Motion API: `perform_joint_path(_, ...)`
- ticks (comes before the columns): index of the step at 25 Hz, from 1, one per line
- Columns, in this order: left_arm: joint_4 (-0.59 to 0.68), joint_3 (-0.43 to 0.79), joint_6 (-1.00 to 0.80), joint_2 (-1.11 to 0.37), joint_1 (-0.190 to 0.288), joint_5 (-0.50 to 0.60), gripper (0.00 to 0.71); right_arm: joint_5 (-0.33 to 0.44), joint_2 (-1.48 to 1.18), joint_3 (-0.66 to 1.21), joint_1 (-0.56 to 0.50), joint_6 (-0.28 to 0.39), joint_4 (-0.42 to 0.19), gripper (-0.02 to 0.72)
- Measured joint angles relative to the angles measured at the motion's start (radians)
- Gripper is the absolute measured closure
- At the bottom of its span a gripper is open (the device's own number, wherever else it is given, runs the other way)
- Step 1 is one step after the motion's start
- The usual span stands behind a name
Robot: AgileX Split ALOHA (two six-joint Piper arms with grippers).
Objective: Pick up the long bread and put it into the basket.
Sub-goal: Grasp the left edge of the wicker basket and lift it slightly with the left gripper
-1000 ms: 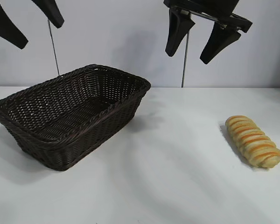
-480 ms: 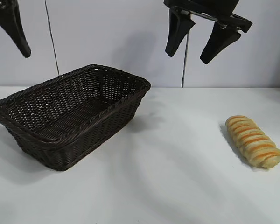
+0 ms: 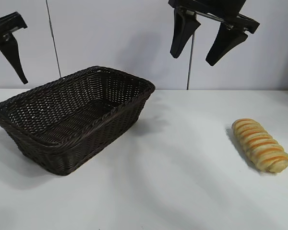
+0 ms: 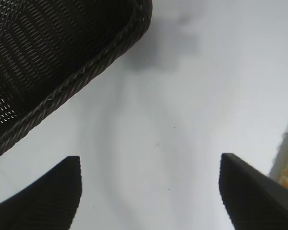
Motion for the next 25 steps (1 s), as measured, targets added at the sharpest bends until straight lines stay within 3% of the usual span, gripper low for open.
perform_joint_path(25,-0.027,0.007,-0.006,0.246,0.0,-0.209,0.177,0.0,0.0,0.0,0.0,0.0,0.0,0.135)
